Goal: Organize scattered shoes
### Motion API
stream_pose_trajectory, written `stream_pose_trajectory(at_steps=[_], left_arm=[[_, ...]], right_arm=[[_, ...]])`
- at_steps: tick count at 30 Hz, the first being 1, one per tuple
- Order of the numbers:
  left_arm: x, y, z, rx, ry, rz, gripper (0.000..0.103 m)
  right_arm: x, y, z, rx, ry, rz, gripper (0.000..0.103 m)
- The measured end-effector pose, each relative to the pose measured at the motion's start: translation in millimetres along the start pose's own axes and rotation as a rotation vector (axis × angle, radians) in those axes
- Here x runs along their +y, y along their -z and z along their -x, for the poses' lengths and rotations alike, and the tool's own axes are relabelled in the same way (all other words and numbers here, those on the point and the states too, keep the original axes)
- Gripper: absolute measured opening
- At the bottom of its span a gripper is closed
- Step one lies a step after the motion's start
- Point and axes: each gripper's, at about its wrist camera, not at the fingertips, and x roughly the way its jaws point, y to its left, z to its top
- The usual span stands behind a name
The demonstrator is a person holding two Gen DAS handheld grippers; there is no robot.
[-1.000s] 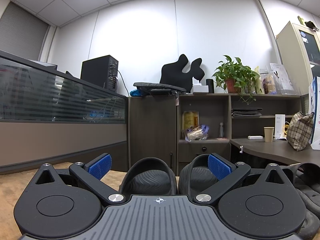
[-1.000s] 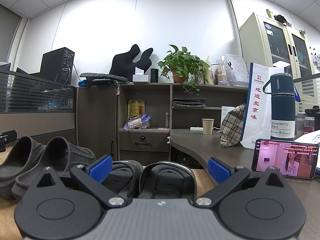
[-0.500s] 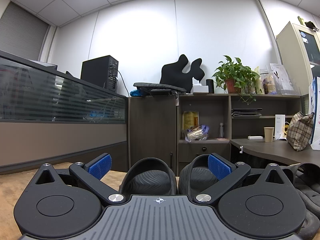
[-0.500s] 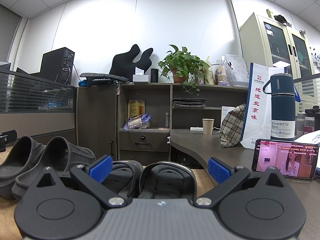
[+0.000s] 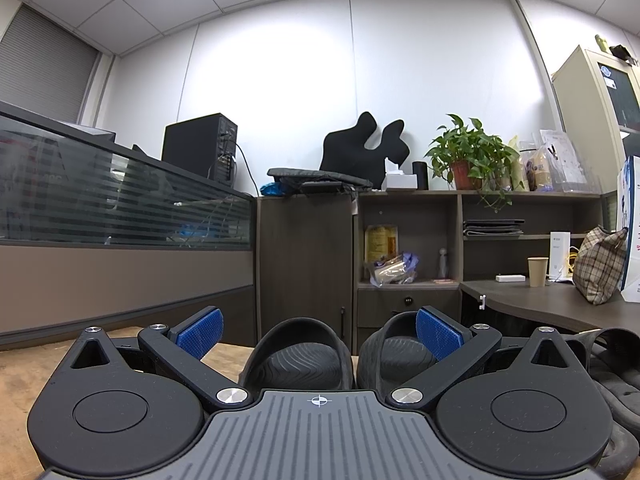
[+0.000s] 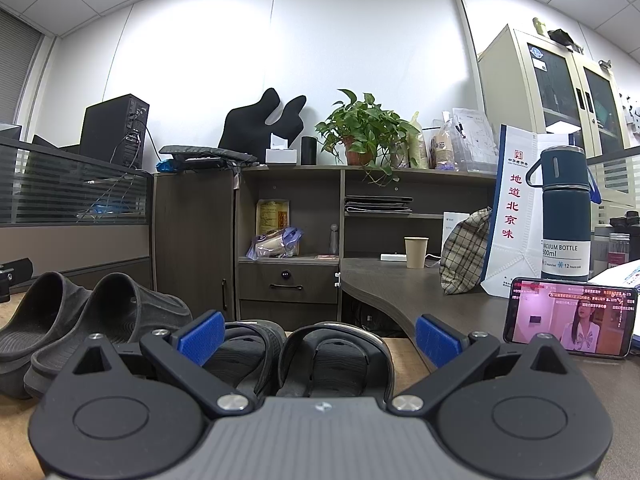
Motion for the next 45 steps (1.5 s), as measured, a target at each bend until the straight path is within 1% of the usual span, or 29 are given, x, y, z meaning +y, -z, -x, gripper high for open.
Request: stream_pose_trajectory(at_steps=[45], left_arm=[[-2.3, -0.5, 1.6, 0.008, 0.000, -0.003, 0.103]], right_arm=[[-1.5, 0.9, 0.5, -0.002, 0.000, -0.001, 0.103]])
